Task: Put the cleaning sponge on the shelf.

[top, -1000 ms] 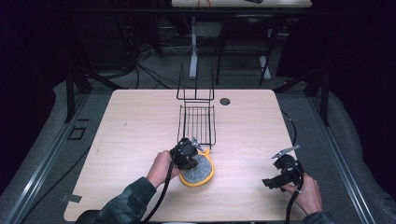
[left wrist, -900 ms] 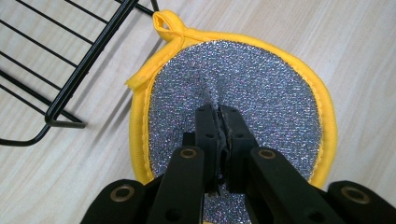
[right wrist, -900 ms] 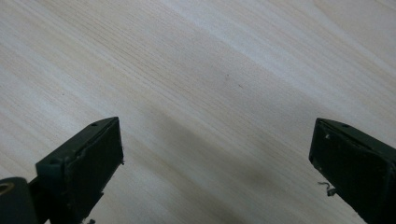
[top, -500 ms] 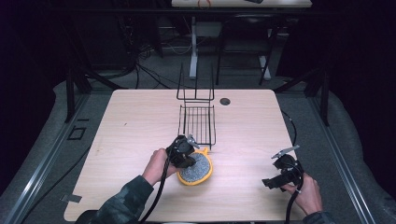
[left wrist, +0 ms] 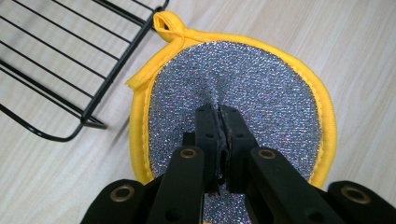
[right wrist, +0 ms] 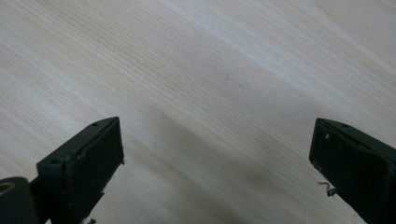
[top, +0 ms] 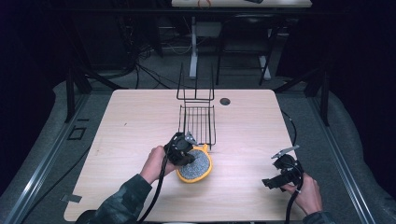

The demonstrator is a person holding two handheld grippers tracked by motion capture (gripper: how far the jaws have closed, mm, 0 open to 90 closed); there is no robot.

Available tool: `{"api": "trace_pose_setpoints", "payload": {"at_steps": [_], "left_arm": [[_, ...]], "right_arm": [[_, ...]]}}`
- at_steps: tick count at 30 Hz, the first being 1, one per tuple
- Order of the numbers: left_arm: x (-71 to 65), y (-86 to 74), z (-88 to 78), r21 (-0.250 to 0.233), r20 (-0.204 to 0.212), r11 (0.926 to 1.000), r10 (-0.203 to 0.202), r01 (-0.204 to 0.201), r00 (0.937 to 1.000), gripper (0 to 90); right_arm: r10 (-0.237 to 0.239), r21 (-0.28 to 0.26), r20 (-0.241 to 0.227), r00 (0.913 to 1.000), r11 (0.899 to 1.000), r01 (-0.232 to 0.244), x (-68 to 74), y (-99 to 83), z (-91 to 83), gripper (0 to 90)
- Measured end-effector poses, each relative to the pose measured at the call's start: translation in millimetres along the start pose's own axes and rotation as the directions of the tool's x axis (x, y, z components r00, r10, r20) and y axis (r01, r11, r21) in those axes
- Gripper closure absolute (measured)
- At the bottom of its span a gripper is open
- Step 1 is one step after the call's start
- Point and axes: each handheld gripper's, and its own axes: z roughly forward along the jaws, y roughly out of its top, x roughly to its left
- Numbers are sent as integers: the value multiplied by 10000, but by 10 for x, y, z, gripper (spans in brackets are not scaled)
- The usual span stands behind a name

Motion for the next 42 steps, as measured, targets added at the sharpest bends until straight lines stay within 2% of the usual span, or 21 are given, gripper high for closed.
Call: {"api": "trace_pose_setpoints", "payload": {"at_steps": [21, 28, 42], "left_arm": [[139, 99, -144, -298, -437, 9996, -19, 6, 9990, 874], [197, 158, -164, -477, -579, 9987, -180, 152, 9982, 874], [307, 266, -196, -686, -872, 9974, -269, 210, 9958, 874]], "right_arm": [[-6, 50, 32, 10000, 10000, 6, 4, 2, -7, 24], [92, 72, 19, 10000, 9999, -93, 11, -1, -11, 25], [-34, 30, 48, 10000, 10000, 34, 6, -1, -8, 25]]}}
